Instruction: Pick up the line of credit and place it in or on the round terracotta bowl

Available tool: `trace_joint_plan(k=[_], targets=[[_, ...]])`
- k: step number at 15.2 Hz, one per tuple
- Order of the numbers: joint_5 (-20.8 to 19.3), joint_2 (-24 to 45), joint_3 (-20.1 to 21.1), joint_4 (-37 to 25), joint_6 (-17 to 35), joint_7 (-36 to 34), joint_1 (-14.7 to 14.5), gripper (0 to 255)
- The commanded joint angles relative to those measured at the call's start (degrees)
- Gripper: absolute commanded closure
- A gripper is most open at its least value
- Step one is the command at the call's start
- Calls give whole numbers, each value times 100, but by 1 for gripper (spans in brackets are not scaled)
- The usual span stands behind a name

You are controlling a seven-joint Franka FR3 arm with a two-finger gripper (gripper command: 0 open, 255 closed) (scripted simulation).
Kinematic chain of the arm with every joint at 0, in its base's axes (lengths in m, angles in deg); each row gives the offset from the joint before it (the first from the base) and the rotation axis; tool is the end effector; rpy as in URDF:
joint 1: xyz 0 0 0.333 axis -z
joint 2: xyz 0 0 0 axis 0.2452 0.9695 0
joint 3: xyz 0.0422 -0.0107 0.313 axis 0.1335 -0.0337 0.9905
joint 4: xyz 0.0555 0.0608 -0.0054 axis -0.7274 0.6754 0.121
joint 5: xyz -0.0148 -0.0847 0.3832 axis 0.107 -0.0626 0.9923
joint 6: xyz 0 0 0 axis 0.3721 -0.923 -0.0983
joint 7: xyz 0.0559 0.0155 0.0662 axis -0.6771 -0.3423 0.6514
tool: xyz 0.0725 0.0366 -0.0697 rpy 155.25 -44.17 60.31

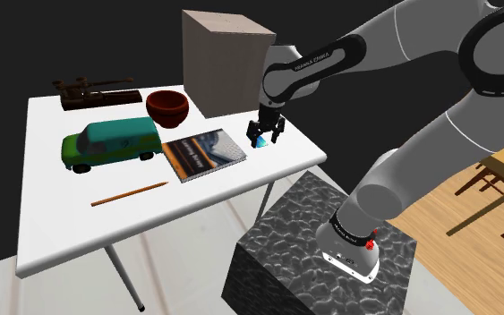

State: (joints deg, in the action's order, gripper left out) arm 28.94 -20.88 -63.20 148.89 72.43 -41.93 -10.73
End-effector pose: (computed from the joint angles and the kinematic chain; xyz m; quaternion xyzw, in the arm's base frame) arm 0.4155 -0.0347 0.3361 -0.9840 0.1622 0.0694 0.0256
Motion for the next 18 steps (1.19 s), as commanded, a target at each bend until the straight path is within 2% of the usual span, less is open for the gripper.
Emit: trace_joint_plan(k=[1,2,3,12,18], targets=[[0,2,0,1,3,0,0,0],[0,1,0,0,1,0,0,0],[0,1,0,0,1,0,0,255],[0,2,0,1,3,0,0,255],[-32,-306,3,-219,-523,-44,9,255]])
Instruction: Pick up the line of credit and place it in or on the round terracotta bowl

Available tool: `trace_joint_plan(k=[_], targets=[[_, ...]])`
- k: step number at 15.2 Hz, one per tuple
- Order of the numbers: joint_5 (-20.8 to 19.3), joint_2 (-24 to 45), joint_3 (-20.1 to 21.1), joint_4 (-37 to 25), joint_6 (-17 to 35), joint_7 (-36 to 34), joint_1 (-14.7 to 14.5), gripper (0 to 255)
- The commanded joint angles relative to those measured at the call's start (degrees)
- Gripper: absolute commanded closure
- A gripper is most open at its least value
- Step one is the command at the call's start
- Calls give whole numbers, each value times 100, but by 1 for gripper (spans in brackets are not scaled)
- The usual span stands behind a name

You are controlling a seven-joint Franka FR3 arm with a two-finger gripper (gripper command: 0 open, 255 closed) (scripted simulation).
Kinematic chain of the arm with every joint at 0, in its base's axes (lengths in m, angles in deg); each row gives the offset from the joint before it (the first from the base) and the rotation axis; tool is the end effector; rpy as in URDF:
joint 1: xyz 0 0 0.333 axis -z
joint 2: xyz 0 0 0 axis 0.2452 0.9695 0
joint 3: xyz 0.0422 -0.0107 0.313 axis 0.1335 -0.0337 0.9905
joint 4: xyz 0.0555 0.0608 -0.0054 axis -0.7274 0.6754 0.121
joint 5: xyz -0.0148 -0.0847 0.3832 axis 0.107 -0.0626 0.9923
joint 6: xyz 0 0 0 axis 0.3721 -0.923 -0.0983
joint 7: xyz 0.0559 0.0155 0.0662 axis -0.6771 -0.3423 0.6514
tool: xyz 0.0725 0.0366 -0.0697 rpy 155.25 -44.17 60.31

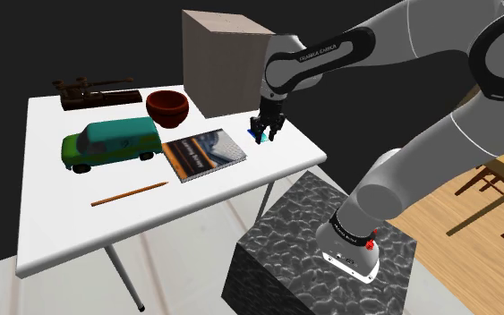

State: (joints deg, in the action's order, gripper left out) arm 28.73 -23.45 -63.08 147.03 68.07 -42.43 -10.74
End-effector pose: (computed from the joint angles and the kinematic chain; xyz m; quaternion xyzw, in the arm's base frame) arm 0.4160 -0.0333 0.3627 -0.9840 0.1622 0.0689 0.0257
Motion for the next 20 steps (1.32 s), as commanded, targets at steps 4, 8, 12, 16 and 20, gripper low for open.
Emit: trace_joint_plan(k=[4,8,12,16,20], targets=[[-27,-222,-7,-206,-431,-19,14,255],[-41,-370,-5,-397,-770,-42,17,255],[-51,-493,-4,-607,-1102,-64,20,255],[-60,-592,-3,-835,-1429,-83,22,255],[-67,-668,-3,-1081,-1751,-102,23,255]])
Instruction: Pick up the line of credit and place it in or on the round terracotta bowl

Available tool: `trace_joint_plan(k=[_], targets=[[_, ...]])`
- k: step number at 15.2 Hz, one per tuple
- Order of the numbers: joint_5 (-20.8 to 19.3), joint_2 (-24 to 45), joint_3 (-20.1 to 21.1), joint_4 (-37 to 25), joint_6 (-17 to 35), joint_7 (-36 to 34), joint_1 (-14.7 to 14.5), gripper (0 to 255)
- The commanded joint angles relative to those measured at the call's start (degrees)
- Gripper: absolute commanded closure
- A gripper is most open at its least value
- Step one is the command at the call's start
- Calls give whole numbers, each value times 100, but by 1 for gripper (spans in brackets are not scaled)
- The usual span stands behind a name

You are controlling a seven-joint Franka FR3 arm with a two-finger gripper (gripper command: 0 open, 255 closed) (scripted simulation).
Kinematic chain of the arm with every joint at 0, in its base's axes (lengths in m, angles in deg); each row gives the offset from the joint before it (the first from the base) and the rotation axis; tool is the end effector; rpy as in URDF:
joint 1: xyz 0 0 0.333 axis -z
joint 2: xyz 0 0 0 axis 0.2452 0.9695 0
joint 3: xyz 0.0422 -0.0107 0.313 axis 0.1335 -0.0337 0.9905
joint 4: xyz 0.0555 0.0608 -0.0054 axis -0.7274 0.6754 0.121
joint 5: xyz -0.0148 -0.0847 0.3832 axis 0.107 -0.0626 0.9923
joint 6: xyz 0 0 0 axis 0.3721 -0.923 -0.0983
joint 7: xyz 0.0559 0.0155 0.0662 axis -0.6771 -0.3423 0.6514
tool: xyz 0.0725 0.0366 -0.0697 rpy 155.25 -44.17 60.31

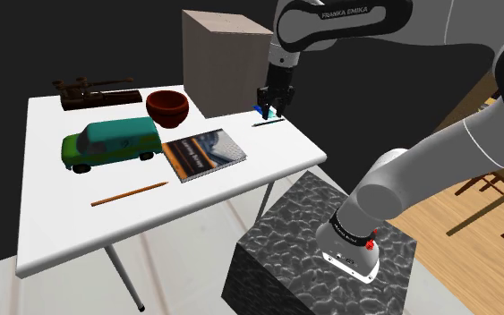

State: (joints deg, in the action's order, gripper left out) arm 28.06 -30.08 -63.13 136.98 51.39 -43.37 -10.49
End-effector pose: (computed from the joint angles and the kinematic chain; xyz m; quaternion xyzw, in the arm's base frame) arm 0.4149 -0.0348 0.4678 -0.9840 0.1621 0.0691 0.0256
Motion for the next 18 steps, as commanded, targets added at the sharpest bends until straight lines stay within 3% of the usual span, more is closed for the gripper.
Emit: trace_joint_plan(k=[1,7,18], targets=[[-1,-20,2,-140,-163,-13,-2,255],[-7,-82,2,-504,-588,-36,-1,255],[194,1987,567,-2698,-646,-945,-400,255]])
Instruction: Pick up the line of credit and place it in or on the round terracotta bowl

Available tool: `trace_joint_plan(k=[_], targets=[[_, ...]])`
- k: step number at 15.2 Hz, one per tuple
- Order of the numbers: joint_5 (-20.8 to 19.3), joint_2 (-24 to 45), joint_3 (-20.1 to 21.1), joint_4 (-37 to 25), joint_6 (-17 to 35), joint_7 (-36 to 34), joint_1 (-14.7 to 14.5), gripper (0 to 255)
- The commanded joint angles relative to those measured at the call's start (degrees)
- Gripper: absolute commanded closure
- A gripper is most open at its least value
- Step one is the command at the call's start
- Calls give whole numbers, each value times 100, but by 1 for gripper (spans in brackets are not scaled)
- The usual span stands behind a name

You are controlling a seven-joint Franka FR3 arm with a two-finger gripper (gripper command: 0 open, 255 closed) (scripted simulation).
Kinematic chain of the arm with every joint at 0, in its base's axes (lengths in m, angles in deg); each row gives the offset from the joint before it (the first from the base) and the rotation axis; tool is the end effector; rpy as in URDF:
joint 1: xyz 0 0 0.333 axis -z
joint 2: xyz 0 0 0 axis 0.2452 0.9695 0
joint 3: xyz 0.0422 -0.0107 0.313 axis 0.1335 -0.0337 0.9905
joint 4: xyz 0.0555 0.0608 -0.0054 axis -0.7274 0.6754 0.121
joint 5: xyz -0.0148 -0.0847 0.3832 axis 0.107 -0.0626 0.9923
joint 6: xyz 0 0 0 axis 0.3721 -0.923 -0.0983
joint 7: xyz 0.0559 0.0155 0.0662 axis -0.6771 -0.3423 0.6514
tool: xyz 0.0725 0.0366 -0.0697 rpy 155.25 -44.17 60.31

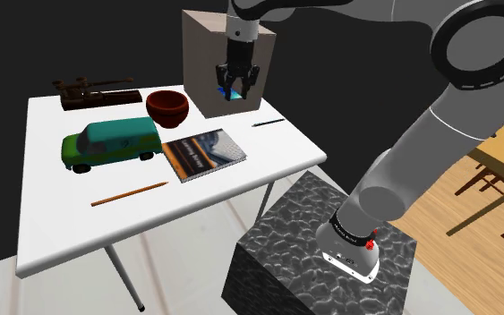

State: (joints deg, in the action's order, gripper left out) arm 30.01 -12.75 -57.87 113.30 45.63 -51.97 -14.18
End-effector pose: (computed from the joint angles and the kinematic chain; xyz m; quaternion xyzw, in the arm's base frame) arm 0.5199 0.0420 0.5099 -0.9841 0.1618 0.0692 0.0252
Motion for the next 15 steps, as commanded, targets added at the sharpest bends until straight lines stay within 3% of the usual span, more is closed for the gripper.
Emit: trace_joint_plan(k=[1,10,13,15], targets=[[-6,456,81,-575,-108,-166,-67,255],[-183,2522,333,-3390,-810,-868,-472,255],[-283,3445,372,-4815,-1300,-1081,-665,255],[-358,4222,379,-6093,-1793,-1204,-823,255]])
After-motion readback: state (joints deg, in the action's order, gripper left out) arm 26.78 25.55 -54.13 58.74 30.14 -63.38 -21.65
